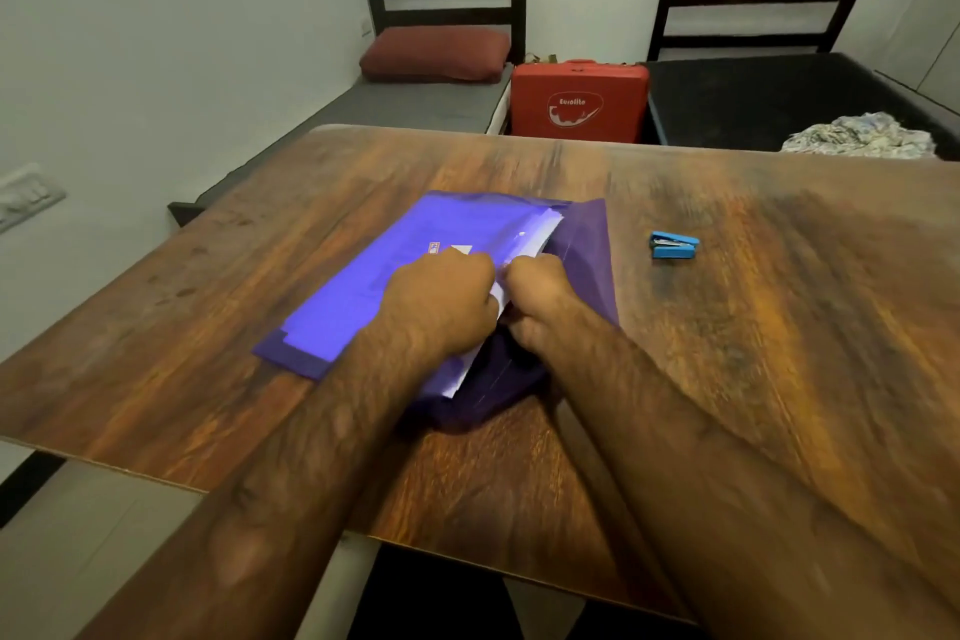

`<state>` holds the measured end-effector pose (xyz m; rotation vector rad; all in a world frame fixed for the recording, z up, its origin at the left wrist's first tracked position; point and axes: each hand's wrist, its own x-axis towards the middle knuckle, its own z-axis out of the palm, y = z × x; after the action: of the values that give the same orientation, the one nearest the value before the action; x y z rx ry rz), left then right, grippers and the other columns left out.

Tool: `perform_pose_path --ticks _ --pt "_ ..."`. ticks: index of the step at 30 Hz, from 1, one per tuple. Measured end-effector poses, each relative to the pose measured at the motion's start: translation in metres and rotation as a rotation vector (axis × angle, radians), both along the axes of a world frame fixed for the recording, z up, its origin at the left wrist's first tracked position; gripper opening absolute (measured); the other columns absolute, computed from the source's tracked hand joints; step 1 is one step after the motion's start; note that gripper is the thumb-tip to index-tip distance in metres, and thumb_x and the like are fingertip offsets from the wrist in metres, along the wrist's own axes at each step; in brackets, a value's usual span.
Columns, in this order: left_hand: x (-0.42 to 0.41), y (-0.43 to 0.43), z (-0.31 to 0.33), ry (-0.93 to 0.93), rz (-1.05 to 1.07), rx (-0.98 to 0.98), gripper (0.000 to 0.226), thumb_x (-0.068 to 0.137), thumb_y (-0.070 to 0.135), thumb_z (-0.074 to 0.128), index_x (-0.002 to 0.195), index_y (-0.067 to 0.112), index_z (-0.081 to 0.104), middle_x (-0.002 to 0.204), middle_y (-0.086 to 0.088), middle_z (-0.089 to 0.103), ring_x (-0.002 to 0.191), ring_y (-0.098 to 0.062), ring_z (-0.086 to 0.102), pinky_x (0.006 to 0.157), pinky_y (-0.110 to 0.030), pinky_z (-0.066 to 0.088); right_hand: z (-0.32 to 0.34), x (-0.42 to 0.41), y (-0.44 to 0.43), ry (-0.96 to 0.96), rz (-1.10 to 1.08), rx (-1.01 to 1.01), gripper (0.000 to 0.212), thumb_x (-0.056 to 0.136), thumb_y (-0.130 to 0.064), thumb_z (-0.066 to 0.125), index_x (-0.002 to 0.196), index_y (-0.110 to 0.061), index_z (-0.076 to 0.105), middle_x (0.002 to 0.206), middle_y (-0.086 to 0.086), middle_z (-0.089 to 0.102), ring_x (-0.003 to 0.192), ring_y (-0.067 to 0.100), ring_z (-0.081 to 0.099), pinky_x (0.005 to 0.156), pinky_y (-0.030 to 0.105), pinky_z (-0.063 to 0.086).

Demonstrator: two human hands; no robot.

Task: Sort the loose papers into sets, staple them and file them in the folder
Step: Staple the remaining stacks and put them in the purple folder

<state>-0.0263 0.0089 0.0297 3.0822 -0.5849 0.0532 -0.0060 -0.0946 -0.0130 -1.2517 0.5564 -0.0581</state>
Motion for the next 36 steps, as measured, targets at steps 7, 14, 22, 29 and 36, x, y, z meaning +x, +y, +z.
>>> perform_pose_path --ticks 7,14,22,29,36 --pt "0.002 0.009 -0.003 0.093 0.064 -0.093 0.01 0.096 0.022 0.047 0.103 0.018 0.052 0.116 -0.01 0.063 0.091 -0.028 0.052 0.074 -0.037 0.043 0.011 0.005 0.019 0.073 0.143 -0.07 0.034 0.091 0.01 0.035 0.065 -0.01 0.044 0.061 0.005 0.045 0.055 0.021 0.046 0.045 0.023 0.037" --pt "0.018 0.021 -0.029 0.157 0.009 -0.015 0.049 0.101 0.06 0.039 0.127 0.021 0.055 0.138 -0.005 0.051 0.129 -0.032 0.047 0.092 -0.046 0.044 0.011 -0.009 -0.044 0.073 0.114 -1.05 0.023 0.087 -0.022 0.058 0.108 -0.018 0.068 0.114 0.008 0.064 0.106 0.033 0.061 0.086 0.038 0.052" --pt "0.022 0.021 -0.078 0.078 -0.101 -0.138 0.059 0.101 0.062 0.039 0.154 0.036 0.036 0.165 0.005 0.024 0.151 -0.018 0.02 0.113 -0.045 0.022 -0.01 -0.055 -0.08 0.194 0.122 -1.075 0.05 0.086 -0.037 0.076 0.126 -0.023 0.05 0.117 0.005 0.058 0.099 0.029 0.066 0.077 0.037 0.051" --pt "0.034 0.021 -0.067 0.183 -0.085 -0.399 0.062 0.094 0.052 0.045 0.143 0.015 0.053 0.145 -0.006 0.051 0.137 -0.033 0.042 0.113 -0.046 0.034 -0.009 -0.039 -0.07 0.013 -0.129 -0.405 0.025 0.089 -0.011 0.074 0.112 -0.02 0.067 0.098 0.006 0.075 0.077 0.024 0.077 0.063 0.041 0.065" --pt "0.025 0.01 -0.082 -0.026 -0.051 -0.359 0.043 0.1 0.045 0.055 0.134 0.018 0.062 0.137 -0.002 0.05 0.128 -0.029 0.041 0.102 -0.042 0.037 -0.014 -0.024 -0.047 -0.09 -0.062 -0.523 0.023 0.076 -0.043 0.07 0.088 -0.025 0.079 0.079 0.0 0.079 0.078 0.029 0.078 0.073 0.058 0.064"
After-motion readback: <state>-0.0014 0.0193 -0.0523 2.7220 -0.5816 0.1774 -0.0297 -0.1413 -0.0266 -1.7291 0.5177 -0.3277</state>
